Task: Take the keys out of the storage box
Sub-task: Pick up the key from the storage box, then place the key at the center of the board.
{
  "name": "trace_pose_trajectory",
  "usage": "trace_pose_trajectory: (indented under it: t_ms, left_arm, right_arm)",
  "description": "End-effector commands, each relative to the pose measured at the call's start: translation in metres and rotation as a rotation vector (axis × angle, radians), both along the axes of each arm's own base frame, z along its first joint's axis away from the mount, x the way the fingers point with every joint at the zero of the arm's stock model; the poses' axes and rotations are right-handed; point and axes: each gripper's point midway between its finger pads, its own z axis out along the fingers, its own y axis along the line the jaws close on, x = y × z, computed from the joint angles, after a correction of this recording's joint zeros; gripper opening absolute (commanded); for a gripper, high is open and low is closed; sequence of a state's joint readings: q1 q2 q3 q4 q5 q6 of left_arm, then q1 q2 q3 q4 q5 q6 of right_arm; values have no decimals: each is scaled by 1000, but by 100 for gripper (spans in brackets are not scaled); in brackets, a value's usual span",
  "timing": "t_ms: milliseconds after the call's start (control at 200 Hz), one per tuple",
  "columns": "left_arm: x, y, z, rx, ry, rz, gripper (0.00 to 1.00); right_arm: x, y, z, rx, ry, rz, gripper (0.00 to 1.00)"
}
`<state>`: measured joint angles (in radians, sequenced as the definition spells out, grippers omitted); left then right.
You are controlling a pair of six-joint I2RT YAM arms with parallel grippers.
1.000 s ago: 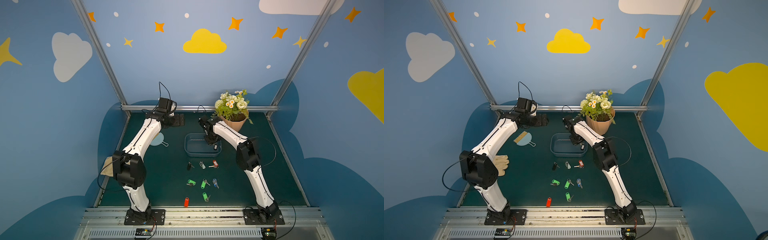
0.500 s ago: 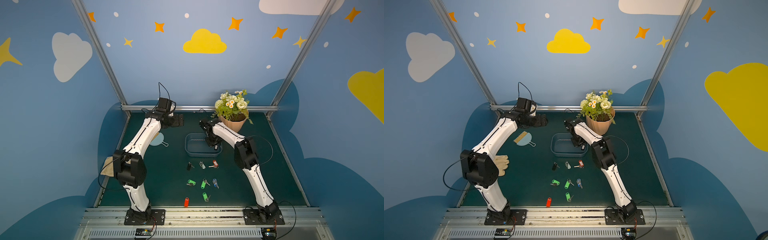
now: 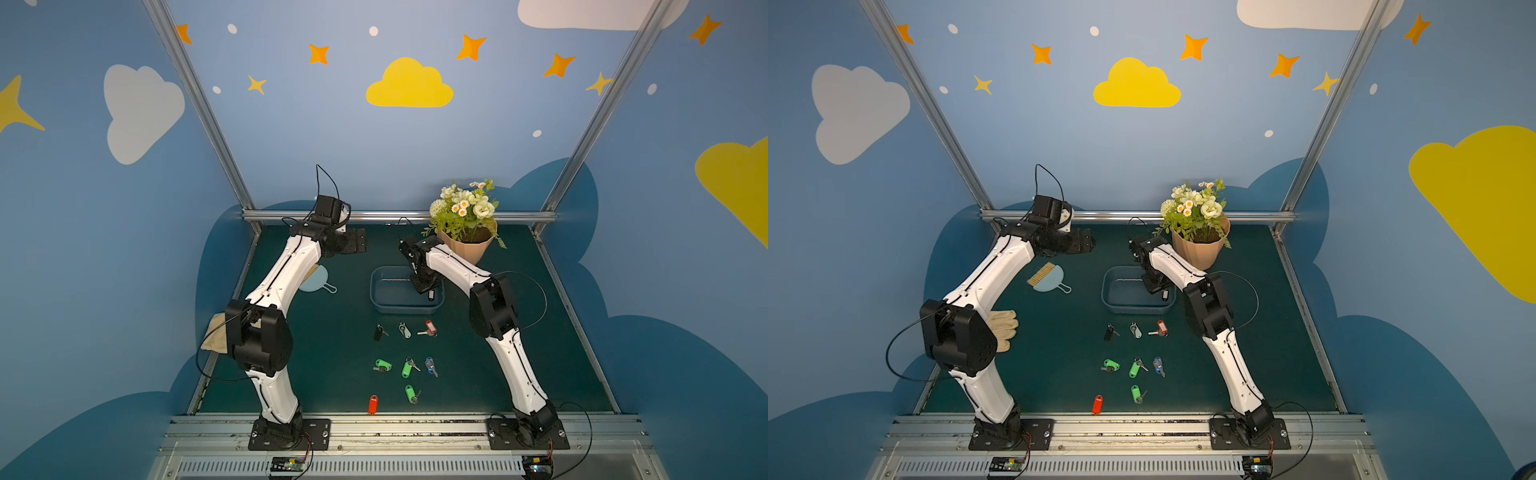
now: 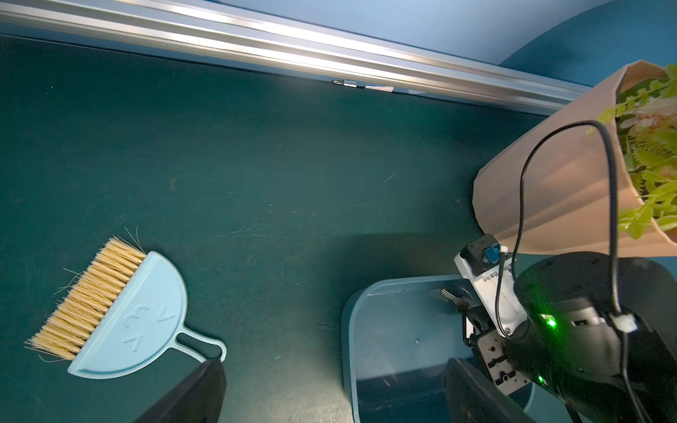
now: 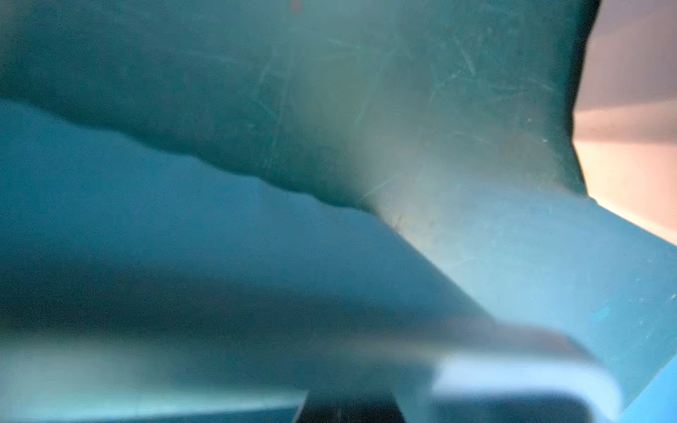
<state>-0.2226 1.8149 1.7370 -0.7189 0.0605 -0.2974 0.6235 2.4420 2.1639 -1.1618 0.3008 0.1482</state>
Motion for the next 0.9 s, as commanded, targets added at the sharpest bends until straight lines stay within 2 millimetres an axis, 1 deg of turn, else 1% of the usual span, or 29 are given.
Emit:
trace_pose_trajectory:
  t_ms: [0, 45, 95, 185, 260, 325, 385, 496, 566, 606, 686, 756, 811, 896]
  left_arm:
    - [-2, 2, 1, 2, 9, -10, 99]
    - [-3, 1, 0, -2, 12, -10, 99]
    - [-3, 1, -3, -10, 18, -8, 99]
    - [-4, 0, -10, -27, 36, 1, 99]
    - [-4, 0, -14, -48, 49, 10, 99]
    - [-3, -1, -18, -67, 55, 15, 99]
    - [-2, -1, -22, -82, 59, 20, 99]
    - [-1, -2, -27, -94, 66, 19, 99]
    - [0, -1, -29, -95, 71, 24, 99]
    - [0, 0, -29, -96, 72, 25, 99]
    - [0, -1, -31, -104, 74, 26, 99]
    - [-2, -1, -34, -112, 81, 23, 99]
    - [-4, -1, -37, -119, 83, 25, 99]
    - [-9, -2, -42, -128, 93, 26, 99]
  right_arm:
    - [-21, 21, 44, 117, 5, 125, 0]
    - [-37, 30, 57, 165, 10, 194, 0]
    - [-60, 38, 73, 208, 5, 269, 0]
    - [-101, 45, 94, 275, 10, 364, 0]
    - [-130, 41, 109, 297, 18, 395, 0]
    - [-151, 36, 120, 307, 24, 399, 0]
    - [-164, 30, 129, 311, 23, 389, 0]
    - [-187, 21, 136, 321, 46, 370, 0]
    - [-206, 18, 135, 329, 81, 375, 0]
    - [-220, 15, 130, 324, 112, 382, 0]
    - [-249, 6, 117, 284, 176, 392, 0]
    - [-273, -3, 102, 256, 245, 393, 0]
    - [-287, -9, 91, 230, 287, 389, 0]
    - [-299, -15, 77, 200, 320, 387, 0]
